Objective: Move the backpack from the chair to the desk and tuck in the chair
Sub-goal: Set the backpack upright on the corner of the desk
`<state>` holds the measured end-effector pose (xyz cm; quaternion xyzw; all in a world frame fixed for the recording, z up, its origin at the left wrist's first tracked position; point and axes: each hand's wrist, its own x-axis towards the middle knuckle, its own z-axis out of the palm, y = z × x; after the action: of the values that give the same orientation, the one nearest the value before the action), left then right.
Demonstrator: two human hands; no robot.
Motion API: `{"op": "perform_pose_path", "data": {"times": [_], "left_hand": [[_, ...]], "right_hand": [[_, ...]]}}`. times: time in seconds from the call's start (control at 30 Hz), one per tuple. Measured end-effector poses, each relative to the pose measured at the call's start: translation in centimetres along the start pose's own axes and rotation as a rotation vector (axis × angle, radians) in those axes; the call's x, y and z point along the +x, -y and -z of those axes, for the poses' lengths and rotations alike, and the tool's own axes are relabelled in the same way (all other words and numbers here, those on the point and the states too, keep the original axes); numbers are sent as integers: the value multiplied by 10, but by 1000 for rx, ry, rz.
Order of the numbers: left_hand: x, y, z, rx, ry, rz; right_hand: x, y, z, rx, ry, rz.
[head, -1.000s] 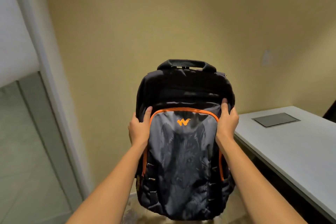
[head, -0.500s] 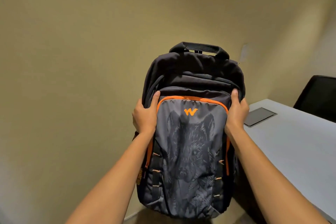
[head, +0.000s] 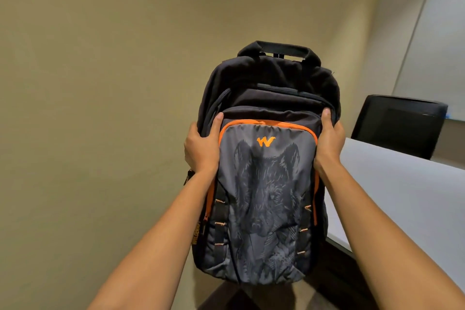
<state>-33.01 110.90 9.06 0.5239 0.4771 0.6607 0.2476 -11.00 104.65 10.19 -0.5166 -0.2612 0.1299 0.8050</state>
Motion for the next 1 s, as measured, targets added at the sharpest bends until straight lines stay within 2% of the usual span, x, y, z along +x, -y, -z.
{"op": "perform_pose_path", "data": {"times": [0.17,0.57,1.0], "left_hand": [[10,1,-62,-38,35,5],[30,2,-208,-117,-43,39],[76,42,-321,-114,-47,75]], "right_hand": [[64,-15,6,16,-24,31],[216,-33,6,-43,29,103],[333,-98,-28,-36,34,99]]}}
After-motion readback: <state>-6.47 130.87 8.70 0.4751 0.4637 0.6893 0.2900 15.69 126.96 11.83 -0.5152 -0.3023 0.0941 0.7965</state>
